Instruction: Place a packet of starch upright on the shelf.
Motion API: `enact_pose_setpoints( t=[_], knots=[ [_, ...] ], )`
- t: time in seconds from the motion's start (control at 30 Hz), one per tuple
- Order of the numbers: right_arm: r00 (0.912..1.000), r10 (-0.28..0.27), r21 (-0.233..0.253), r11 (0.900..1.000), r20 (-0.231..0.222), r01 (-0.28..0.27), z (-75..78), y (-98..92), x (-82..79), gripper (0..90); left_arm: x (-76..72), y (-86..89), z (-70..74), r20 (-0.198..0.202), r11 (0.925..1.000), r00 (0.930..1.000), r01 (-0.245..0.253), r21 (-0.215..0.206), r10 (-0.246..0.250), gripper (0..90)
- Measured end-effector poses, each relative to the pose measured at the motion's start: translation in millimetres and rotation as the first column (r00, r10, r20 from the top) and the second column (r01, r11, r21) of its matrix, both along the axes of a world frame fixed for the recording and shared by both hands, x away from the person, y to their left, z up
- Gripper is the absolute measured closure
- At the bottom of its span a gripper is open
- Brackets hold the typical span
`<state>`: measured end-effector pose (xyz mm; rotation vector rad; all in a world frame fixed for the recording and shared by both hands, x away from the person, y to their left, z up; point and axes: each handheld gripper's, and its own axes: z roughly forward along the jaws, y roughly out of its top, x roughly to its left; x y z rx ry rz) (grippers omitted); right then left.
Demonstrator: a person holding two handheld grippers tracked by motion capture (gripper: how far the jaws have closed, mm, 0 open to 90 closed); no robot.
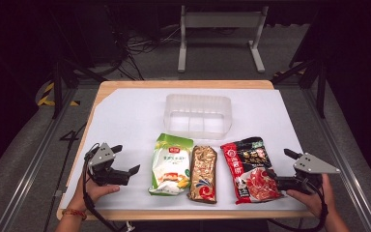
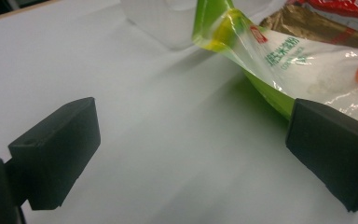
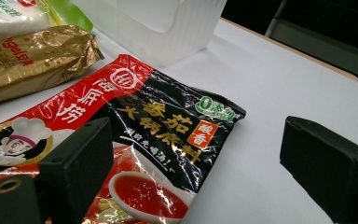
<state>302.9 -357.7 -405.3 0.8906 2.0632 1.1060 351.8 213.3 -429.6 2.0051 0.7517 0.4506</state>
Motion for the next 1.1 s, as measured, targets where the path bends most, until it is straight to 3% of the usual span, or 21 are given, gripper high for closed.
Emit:
enact_pose_setpoints(
  t=[0.1,0.2,0.3,0.47,0.63,0.73,0.8,0.87,0.9,0.97,1.0,1.03,1.07,1.1],
  knots=[
    [0.9998,0.002,-0.001,1.000,-0.018,-0.002,-3.4,-1.2,2.5,10.1,-1.6,-6.9,-3.8,0.010,0.9993,0.9993,0.037,0.011,-0.037,4.0],
    [0.9995,0.008,-0.010,1.000,-0.031,-0.008,-5.6,0.6,5.3,10.1,-1.3,-9.0,-7.0,-0.044,0.9991,0.9982,0.041,0.010,-0.040,4.5],
    [0.9992,0.019,-0.027,0.999,-0.034,-0.020,-6.4,5.0,6.5,10.0,-2.5,-7.4,-9.4,-0.061,0.9990,0.9974,0.040,0.020,-0.039,6.6],
    [0.9971,0.059,-0.059,0.996,-0.047,-0.062,-8.0,16.5,3.7,10.1,8.0,-2.3,-7.6,-0.133,0.9945,0.9870,0.082,-0.065,-0.090,9.5],
    [0.9963,0.068,-0.057,0.996,-0.053,-0.071,-8.2,17.5,1.7,10.0,23.3,-11.0,-2.5,-0.154,0.9918,0.9804,0.116,-0.054,-0.123,10.2],
    [0.9959,0.065,-0.050,0.996,-0.063,-0.069,-9.4,17.0,1.5,10.0,41.7,-23.0,-1.6,-0.201,0.9878,0.9681,0.137,-0.075,-0.149,9.3],
    [0.9956,0.068,-0.057,0.996,-0.064,-0.072,-10.1,17.0,0.9,10.0,50.3,-30.9,-1.5,-0.207,0.9883,0.9673,0.133,-0.074,-0.146,8.5],
    [0.9955,0.070,-0.058,0.996,-0.064,-0.074,-10.4,17.4,0.6,10.0,59.5,-38.3,-0.7,-0.241,0.9849,0.9569,0.142,-0.099,-0.162,6.8],
    [0.9953,0.072,-0.059,0.995,-0.065,-0.076,-10.4,17.8,0.5,10.0,64.0,-42.6,-0.9,-0.245,0.9845,0.9558,0.140,-0.106,-0.162,5.6],
    [0.9947,0.078,-0.062,0.995,-0.067,-0.082,-10.7,19.0,0.2,10.1,70.5,-50.9,-2.6,-0.242,0.9863,0.9563,0.156,-0.054,-0.164,7.0],
    [0.9945,0.080,-0.067,0.994,-0.069,-0.084,-11.0,19.9,-0.2,10.1,73.3,-53.5,-4.4,-0.249,0.9837,0.9519,0.168,-0.065,-0.179,6.3],
    [0.9945,0.080,-0.067,0.994,-0.069,-0.084,-11.0,19.9,-0.2,10.1,73.3,-53.5,-4.4,-0.249,0.9837,0.9519,0.168,-0.065,-0.179,6.8],
    [0.9941,0.084,-0.073,0.993,-0.069,-0.089,-11.3,20.5,-0.4,10.2,78.5,-57.6,-7.6,-0.282,0.9828,0.9425,0.159,-0.094,-0.180,6.8],
    [0.9939,0.085,-0.079,0.993,-0.070,-0.091,-12.0,21.5,-0.9,10.2,81.4,-60.9,-8.4,-0.288,0.9817,0.9395,0.165,-0.095,-0.186,6.2]
  ],
)
